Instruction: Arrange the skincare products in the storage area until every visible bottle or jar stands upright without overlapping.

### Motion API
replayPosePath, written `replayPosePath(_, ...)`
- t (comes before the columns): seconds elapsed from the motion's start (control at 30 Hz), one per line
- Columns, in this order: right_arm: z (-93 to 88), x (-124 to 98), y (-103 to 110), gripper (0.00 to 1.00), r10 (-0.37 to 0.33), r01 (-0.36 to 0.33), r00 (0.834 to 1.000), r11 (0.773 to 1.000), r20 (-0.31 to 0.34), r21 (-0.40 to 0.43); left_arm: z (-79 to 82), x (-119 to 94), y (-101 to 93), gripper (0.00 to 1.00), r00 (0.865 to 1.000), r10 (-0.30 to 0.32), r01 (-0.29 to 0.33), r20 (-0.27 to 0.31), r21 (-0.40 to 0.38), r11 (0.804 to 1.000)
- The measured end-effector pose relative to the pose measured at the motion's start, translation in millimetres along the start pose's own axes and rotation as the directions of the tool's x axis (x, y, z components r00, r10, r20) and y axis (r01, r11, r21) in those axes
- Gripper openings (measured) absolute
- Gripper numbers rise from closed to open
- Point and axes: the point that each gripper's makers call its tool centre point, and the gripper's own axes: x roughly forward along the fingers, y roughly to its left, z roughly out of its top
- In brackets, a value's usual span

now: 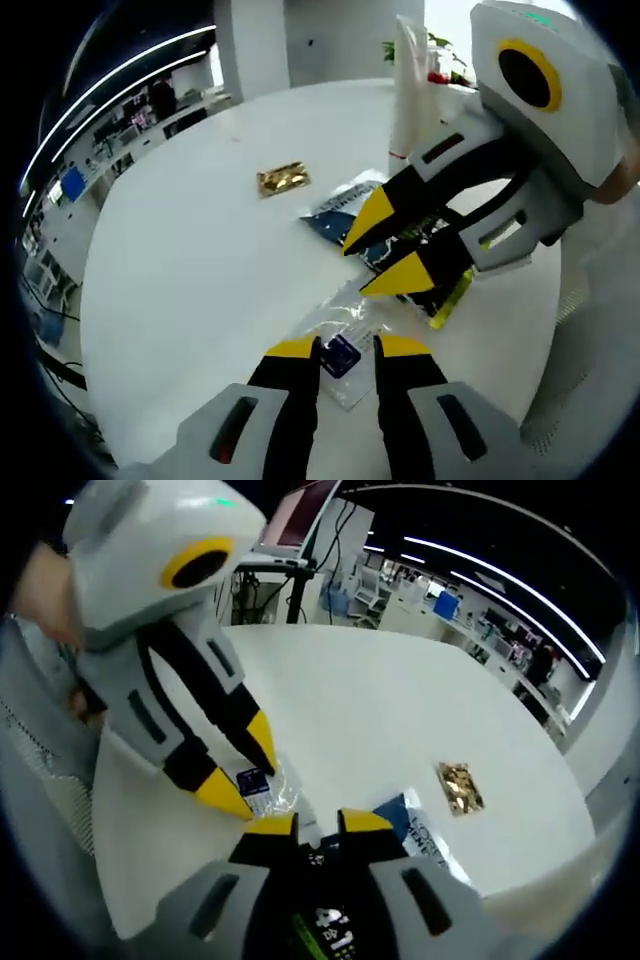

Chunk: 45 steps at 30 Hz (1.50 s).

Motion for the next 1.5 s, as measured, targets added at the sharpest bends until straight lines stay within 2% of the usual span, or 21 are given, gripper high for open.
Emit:
replayPosePath(0.3, -7.1, -16, -9, 0.20, -0.021, 0.021, 1.000, 0.998, 0.001, 0.061, 0.9, 1, 0.2, 0.18, 1.000, 0.006, -0.006, -0.002, -0.028, 1.000)
replayPosePath(0.87, -13.2, -42, -1, 0.26, -0.021, 0.018, 1.000, 0.992, 0.023, 0.126, 8.0, -7, -2.8, 0.21, 1.000, 0.027, -0.027, 0.009, -0.045, 0.999)
replayPosePath(1.2, -19.9, -56, 8, 0.38, -0.009, 0.002, 0.999, 0.987, 0.039, 0.159, 10.2, -18, -9.0, 0.29, 0.999, 0.038, -0.037, 0.014, -0.062, 0.997)
replayPosePath(1.5, -34.0, -81, 13, 0.48, -0.016, 0.007, 0.999, 0.977, 0.037, 0.214, 8.3, -28, -15.7, 0.37, 0.999, 0.045, -0.044, 0.014, -0.079, 0.996)
